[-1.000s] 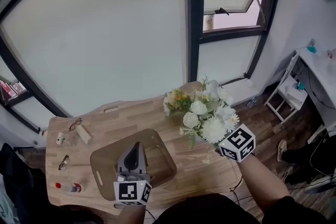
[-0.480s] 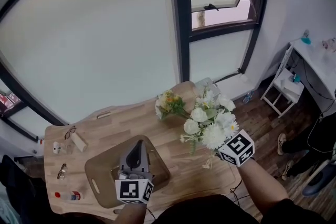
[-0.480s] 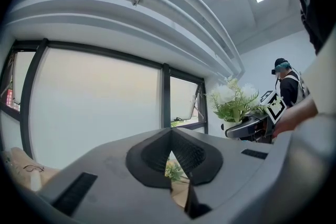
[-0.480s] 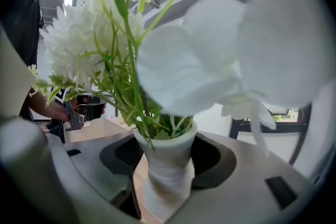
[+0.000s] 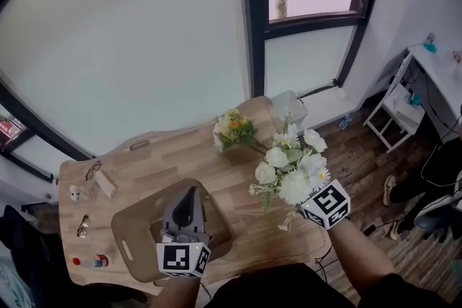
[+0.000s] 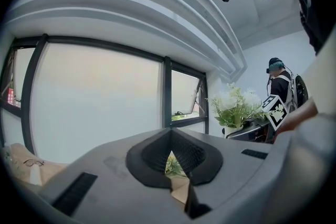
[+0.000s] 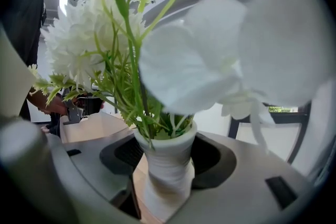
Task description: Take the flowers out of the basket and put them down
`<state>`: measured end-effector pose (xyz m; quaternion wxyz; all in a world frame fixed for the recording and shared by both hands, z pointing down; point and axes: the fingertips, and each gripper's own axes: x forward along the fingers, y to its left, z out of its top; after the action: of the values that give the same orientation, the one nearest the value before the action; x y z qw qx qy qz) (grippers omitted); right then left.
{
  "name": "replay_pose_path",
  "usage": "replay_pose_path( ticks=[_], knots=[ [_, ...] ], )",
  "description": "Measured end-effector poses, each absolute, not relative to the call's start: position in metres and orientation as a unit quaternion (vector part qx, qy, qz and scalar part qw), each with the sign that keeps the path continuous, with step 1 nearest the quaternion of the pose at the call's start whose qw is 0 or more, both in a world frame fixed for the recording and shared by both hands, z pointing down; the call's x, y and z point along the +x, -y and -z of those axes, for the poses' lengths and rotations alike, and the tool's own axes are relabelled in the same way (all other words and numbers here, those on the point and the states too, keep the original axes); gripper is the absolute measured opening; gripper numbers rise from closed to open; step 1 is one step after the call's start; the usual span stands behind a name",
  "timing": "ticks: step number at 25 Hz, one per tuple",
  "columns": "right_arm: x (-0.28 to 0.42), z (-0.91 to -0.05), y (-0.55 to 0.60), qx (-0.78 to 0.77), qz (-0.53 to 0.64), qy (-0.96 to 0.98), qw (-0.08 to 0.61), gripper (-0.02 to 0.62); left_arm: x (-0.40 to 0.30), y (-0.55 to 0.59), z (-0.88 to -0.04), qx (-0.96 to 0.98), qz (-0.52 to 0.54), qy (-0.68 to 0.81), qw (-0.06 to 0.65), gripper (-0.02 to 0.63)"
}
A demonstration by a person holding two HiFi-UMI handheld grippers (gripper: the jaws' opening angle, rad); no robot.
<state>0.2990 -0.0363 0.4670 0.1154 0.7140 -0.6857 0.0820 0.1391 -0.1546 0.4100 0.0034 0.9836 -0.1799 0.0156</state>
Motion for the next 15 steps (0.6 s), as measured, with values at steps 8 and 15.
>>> replay_pose_path(
  ticks=[8, 15],
  knots=[
    [0.302, -0.499, 0.039, 0.709, -0.100, 0.688, 0.118, 0.278, 0.143, 0.156, -0.425, 0.982, -0.027, 0.186, 0.006, 0.002],
    [0.307, -0.523, 0.041, 0.708, -0.098, 0.689, 0.120, 0.278, 0.140, 0.159, -0.428, 0.979, -0.021, 0.201, 0.006, 0.002]
  ],
)
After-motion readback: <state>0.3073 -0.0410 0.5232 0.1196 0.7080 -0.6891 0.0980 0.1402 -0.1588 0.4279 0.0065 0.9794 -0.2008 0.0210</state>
